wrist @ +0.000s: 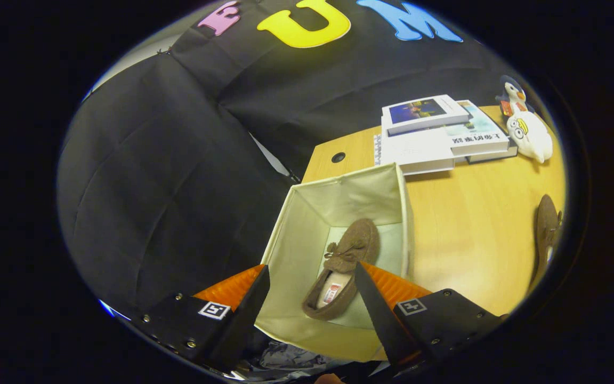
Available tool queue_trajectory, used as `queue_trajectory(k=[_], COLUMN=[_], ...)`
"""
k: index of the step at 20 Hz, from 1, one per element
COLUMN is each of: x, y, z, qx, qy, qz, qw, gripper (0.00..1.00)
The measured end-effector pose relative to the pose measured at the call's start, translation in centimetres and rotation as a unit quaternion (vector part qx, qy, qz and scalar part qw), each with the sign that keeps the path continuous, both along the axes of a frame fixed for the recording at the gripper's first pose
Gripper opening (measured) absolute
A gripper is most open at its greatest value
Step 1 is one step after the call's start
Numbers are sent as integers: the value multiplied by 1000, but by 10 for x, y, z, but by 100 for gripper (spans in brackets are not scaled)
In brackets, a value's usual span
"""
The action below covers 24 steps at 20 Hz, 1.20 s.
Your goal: Open the storage box then place both shoes into the box .Put the left shoe in first, then the right shoe, with the right side of both shoes facing outward in a uniform manner.
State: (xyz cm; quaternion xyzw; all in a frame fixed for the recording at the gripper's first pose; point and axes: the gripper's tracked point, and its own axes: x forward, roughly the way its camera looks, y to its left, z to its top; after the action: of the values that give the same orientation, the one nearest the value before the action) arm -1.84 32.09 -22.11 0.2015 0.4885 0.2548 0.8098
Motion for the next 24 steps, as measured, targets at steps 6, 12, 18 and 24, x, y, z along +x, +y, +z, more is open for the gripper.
queue_trajectory(k=[6,12,18,24], x=[14,24,32,33], y=[-74,-146,-218,-284], z=[11,11,3,-13], qx=[-60,-100,-137,-174], qy=[-57,-78,-89,-92], qz=[-2,-27,-63,-95], qw=[997,992,985,976], gripper=[98,98,98,98])
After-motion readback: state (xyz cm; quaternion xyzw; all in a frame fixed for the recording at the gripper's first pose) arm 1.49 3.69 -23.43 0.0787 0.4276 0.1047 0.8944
